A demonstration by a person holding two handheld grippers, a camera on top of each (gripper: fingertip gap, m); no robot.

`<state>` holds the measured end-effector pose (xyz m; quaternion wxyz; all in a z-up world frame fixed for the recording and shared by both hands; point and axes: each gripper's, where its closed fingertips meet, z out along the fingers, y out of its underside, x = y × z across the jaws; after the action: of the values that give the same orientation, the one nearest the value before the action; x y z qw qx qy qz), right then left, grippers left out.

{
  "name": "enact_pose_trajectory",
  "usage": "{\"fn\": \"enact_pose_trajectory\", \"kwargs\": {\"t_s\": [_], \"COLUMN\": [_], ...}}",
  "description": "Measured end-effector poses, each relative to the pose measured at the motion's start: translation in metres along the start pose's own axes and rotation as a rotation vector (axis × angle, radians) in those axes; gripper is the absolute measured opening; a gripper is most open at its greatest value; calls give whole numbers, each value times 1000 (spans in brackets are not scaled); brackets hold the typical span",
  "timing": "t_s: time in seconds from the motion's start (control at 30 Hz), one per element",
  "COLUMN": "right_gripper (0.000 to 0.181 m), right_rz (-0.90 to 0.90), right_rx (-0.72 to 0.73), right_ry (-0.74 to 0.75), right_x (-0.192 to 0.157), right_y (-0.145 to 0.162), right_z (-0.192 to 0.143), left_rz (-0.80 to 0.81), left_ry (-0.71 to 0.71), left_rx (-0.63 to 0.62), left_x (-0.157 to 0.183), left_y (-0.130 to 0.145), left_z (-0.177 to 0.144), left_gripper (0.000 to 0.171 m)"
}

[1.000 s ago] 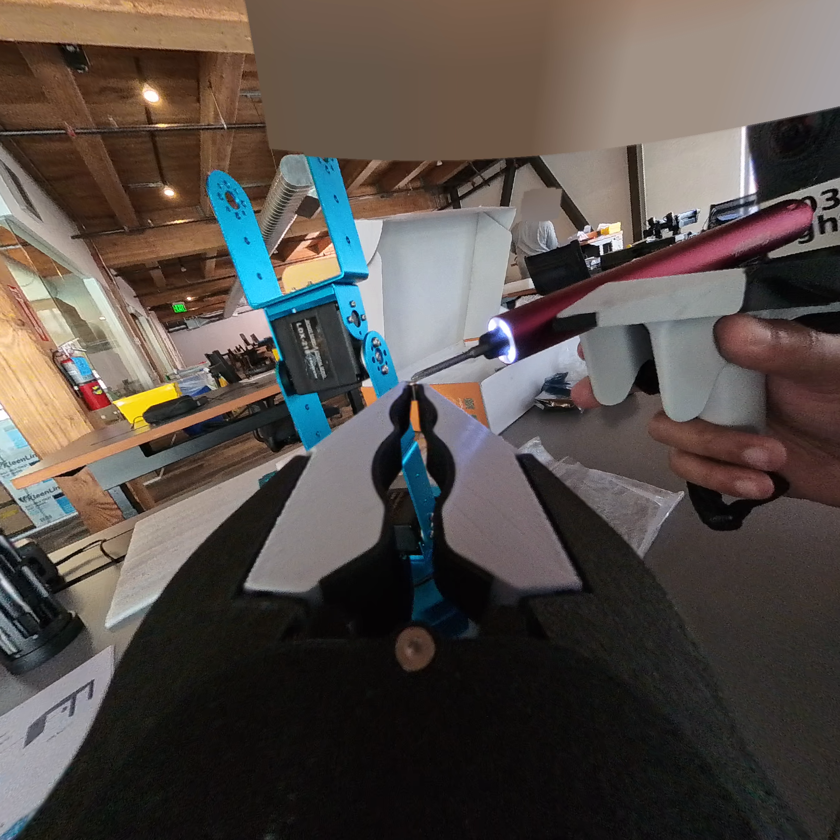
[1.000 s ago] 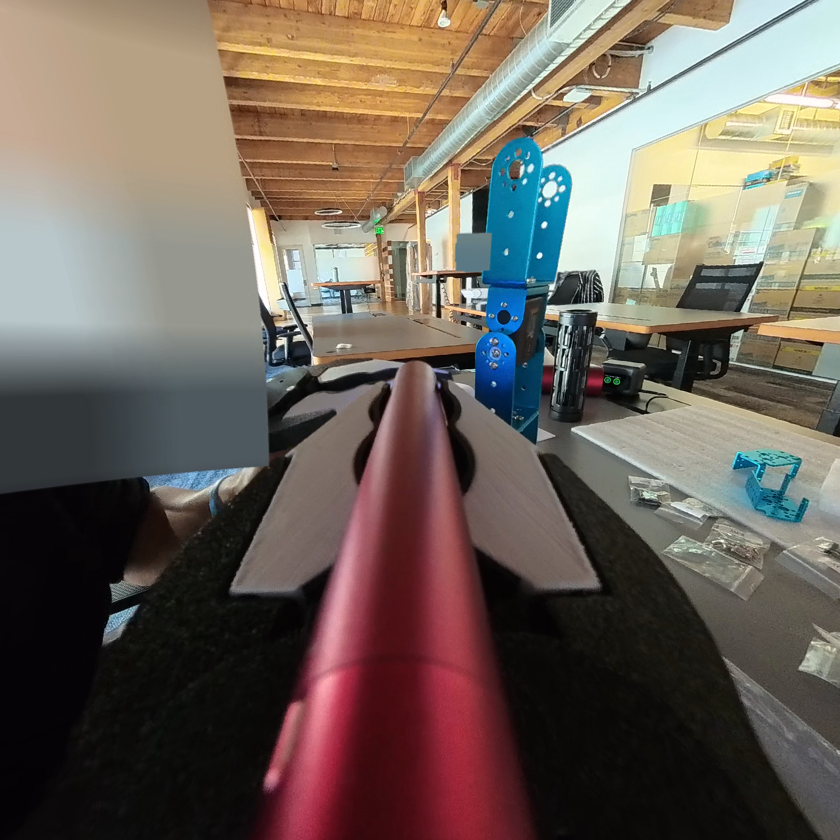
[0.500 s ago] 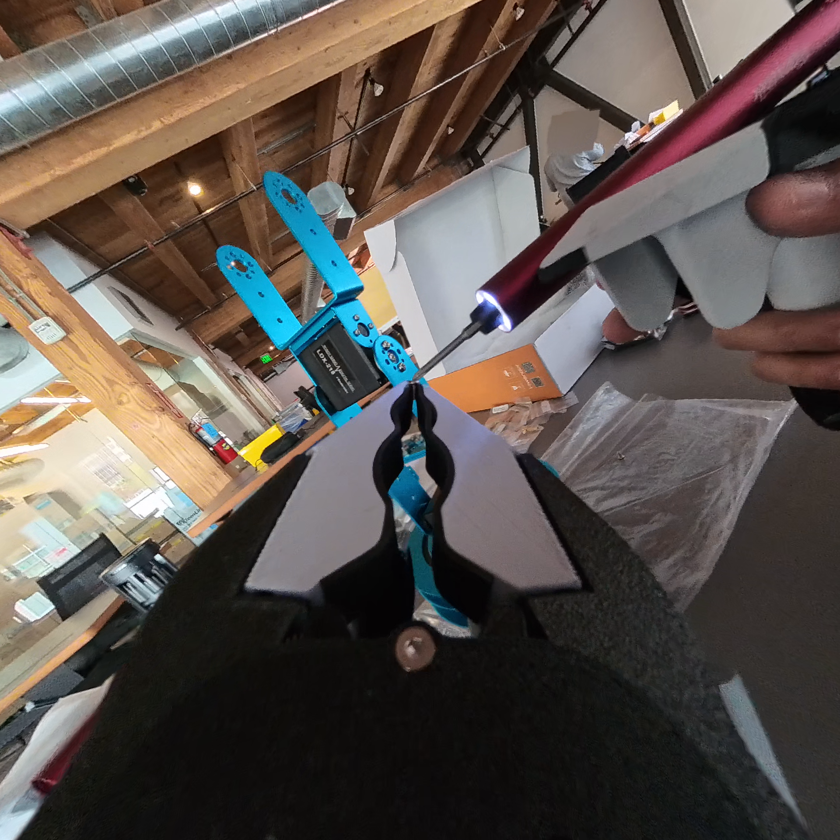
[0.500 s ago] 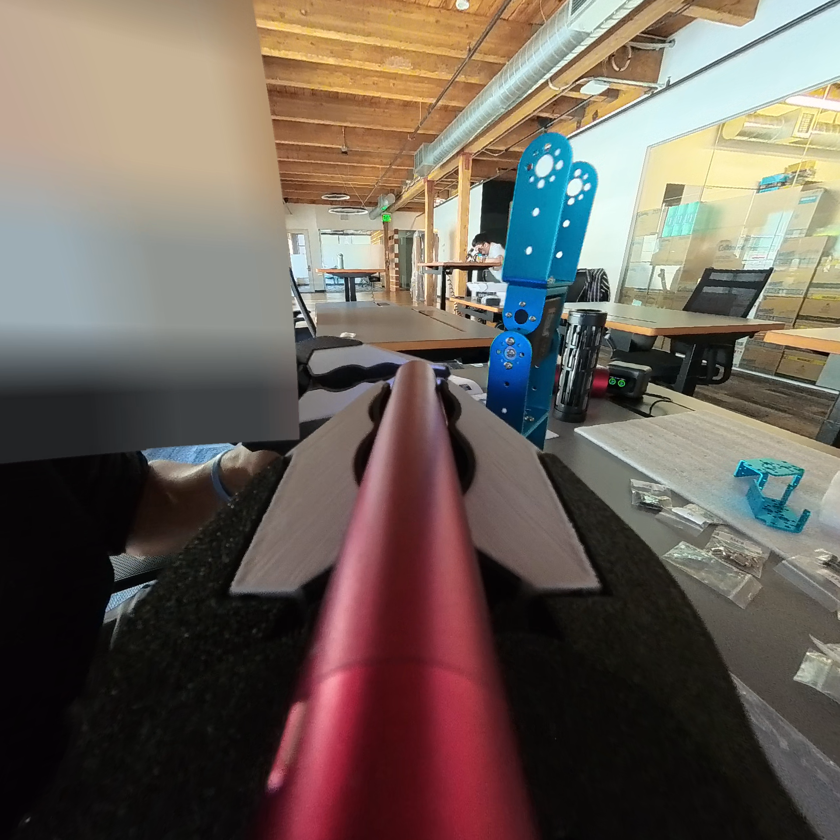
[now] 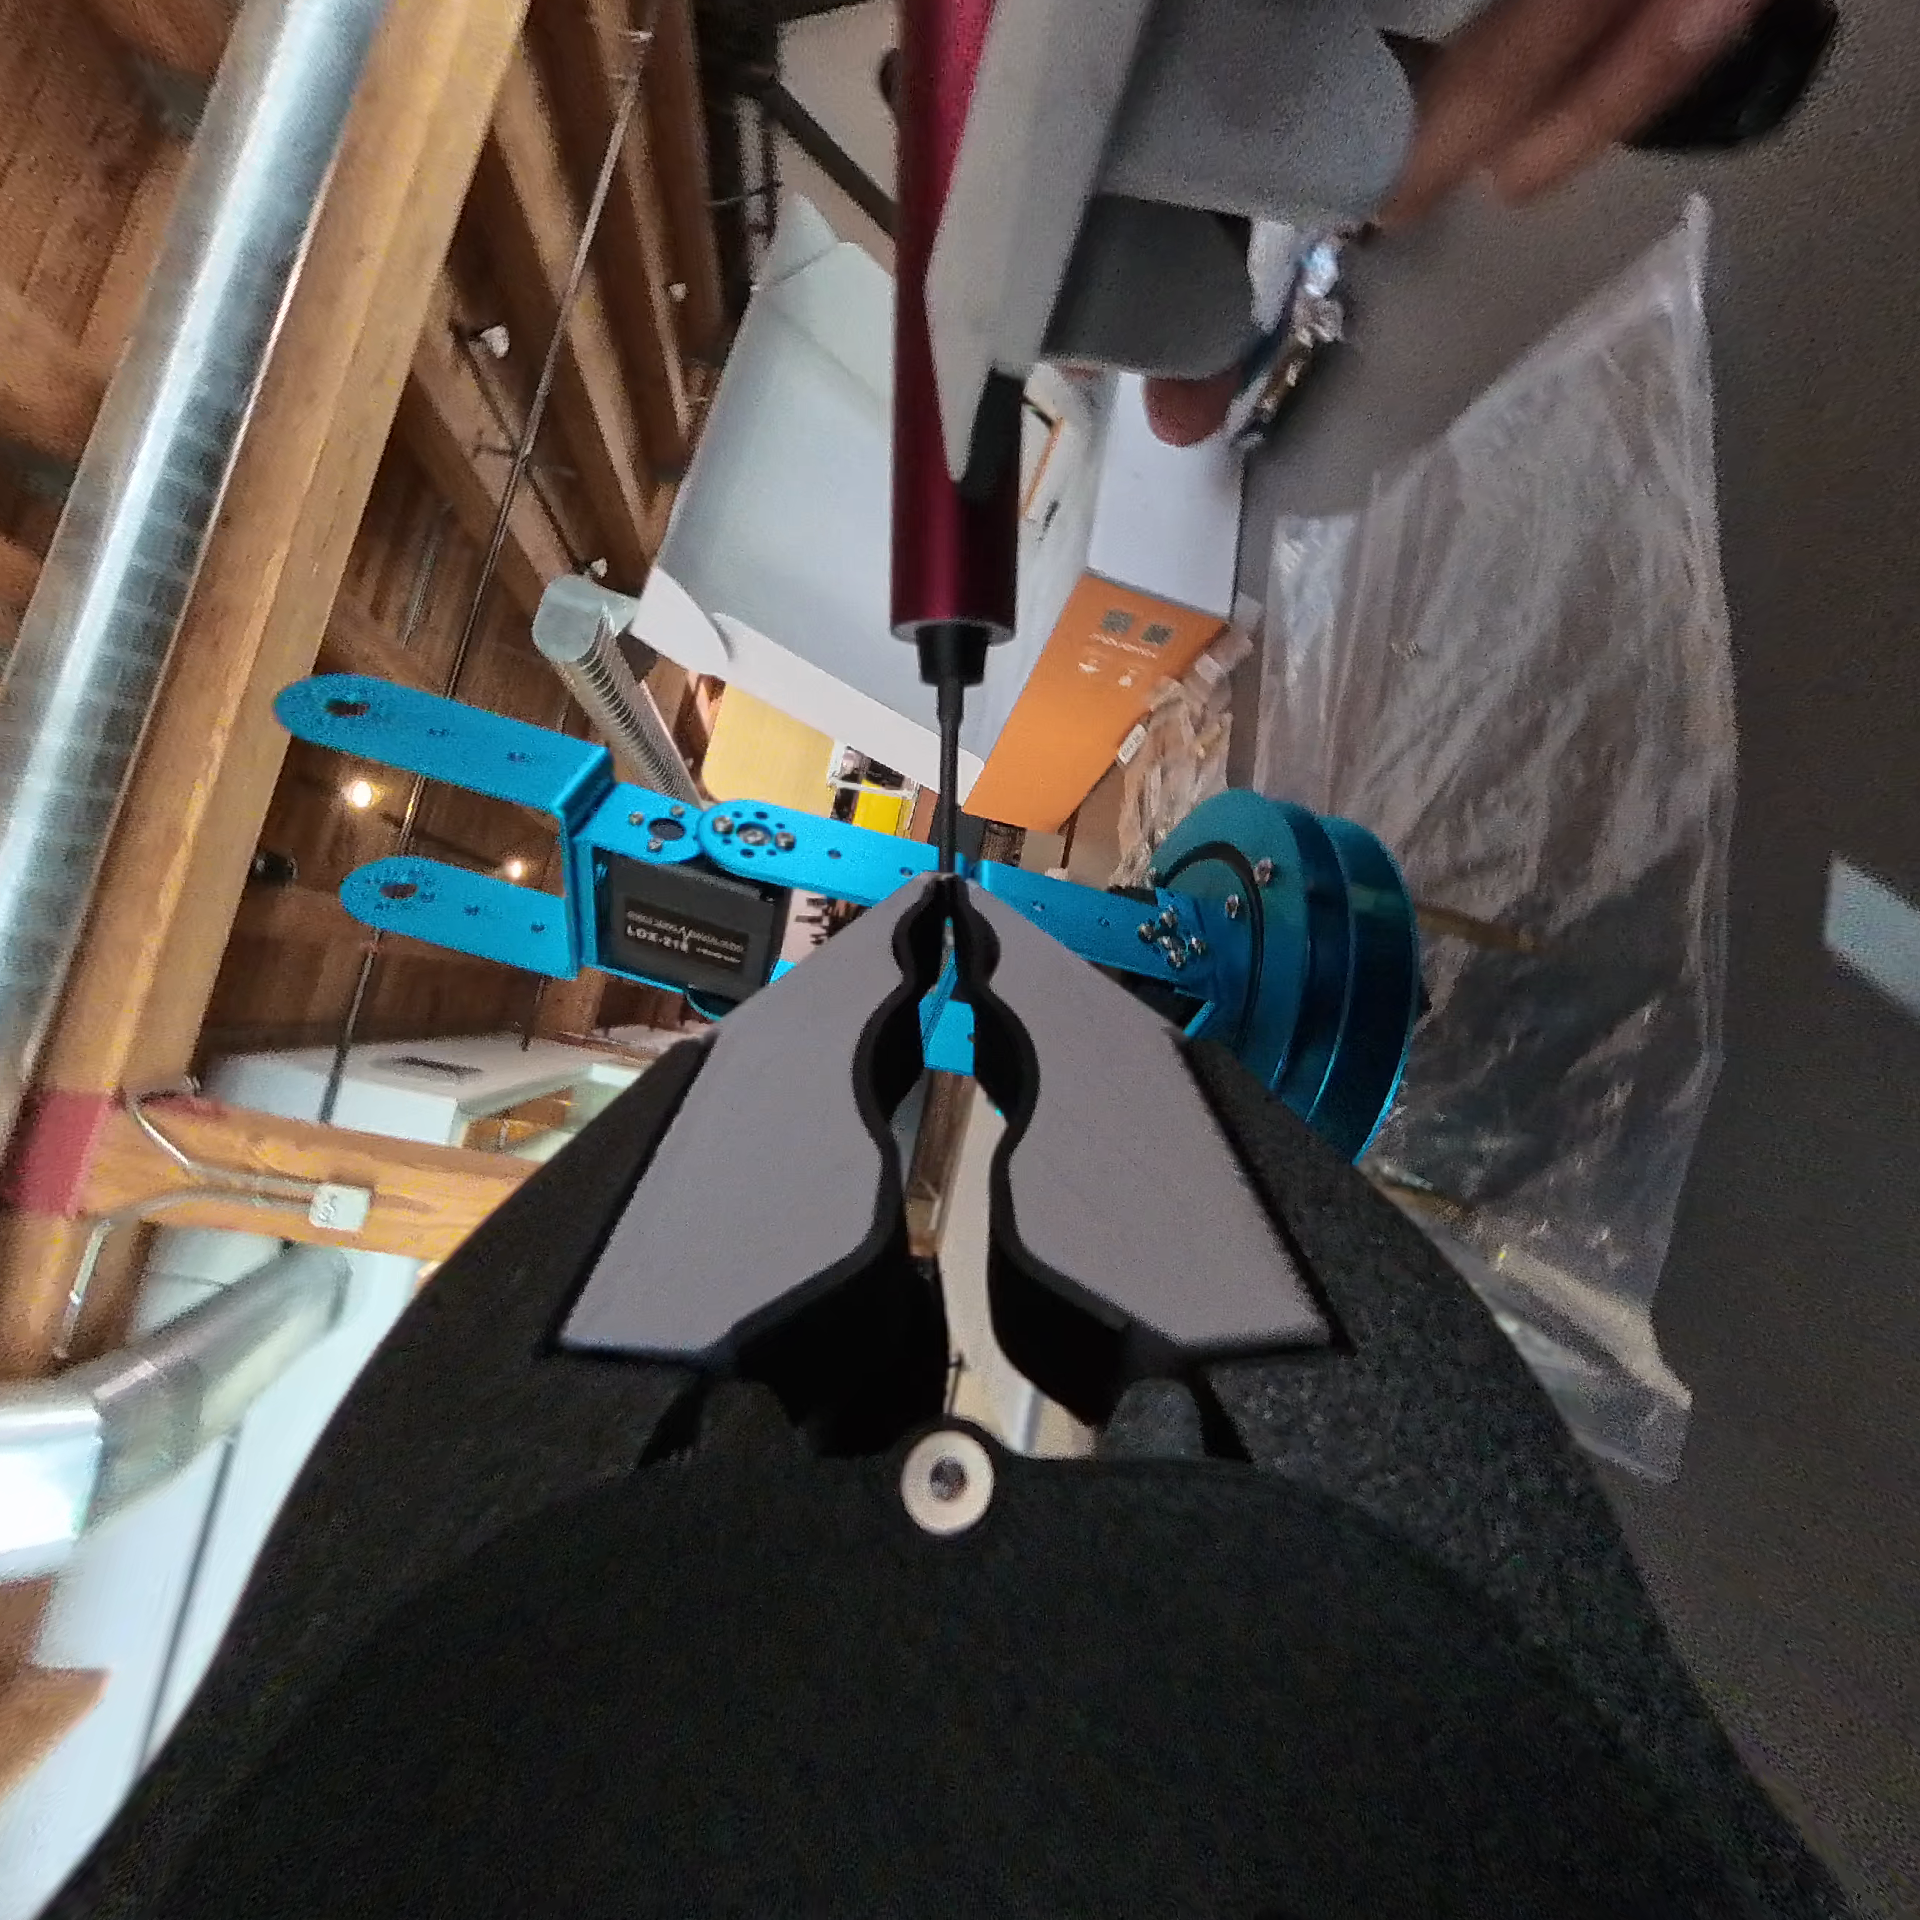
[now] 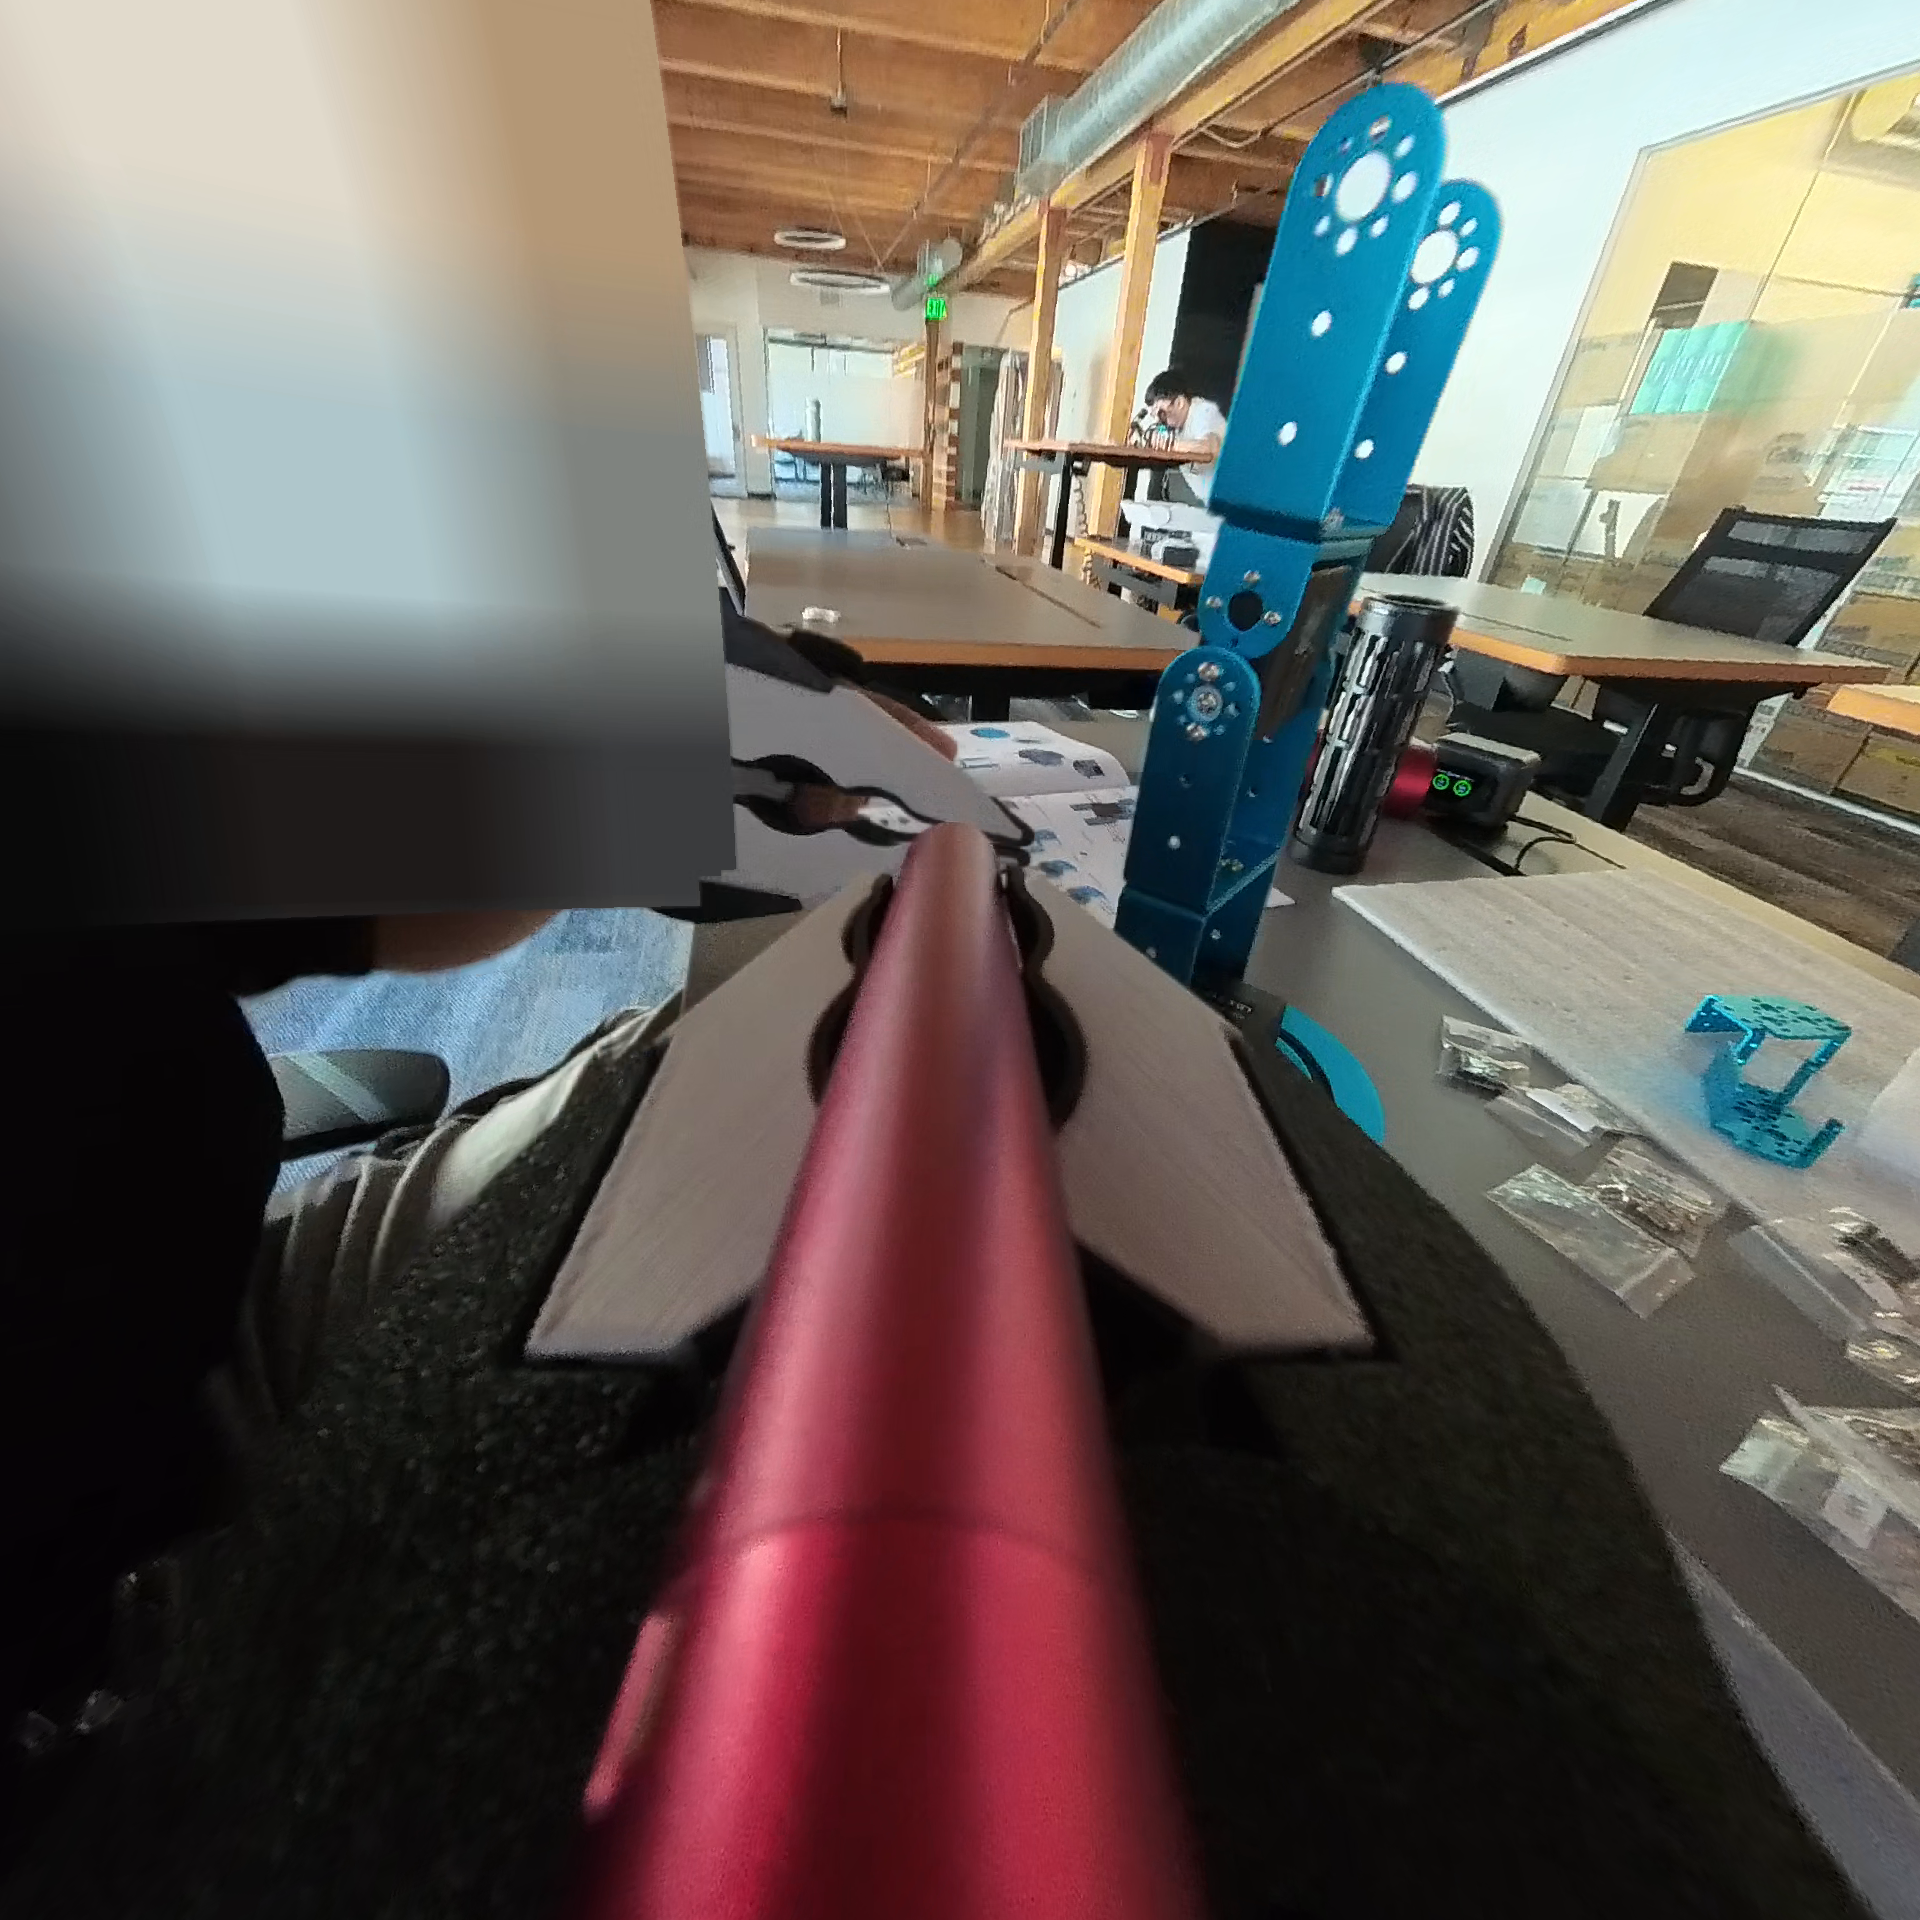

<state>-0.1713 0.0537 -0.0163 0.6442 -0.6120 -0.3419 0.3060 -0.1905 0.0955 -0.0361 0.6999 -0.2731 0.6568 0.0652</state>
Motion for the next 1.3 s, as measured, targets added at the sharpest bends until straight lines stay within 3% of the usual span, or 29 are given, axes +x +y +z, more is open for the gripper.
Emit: {"fn": "enact_pose_trajectory", "kwargs": {"t_s": [0.27,0.5,0.73,0.83,0.9,1.1,1.17,1.3], "right_gripper": [21,21,21,21,21,21,21,21], "right_rz": [45,78,83,61,10,-203,-269,-386], "right_rx": [36,105,164,176,199,260,270,292], "right_ry": [-3,1,33,77,146,334,372,469], "right_x": [3,6,12,19,27,33,29,26], "right_y": [0,-7,-18,-20,-22,-22,-20,-18], "right_z": [0,0,-7,-11,-14,-14,-11,-9], "left_rz": [230,208,125,-1,-203,-912,-1005,-1083], "left_ry": [7,-42,-73,-102,-115,-2,28,96], "left_rx": [-40,-46,-84,-80,-78,58,70,70], "left_x": [-4,-16,-30,-40,-48,-50,-47,-40], "left_y": [0,-1,12,19,27,27,28,29], "left_z": [0,-1,3,5,8,19,25,39], "left_gripper": [0,3,28,30,33,84,94,96]}}
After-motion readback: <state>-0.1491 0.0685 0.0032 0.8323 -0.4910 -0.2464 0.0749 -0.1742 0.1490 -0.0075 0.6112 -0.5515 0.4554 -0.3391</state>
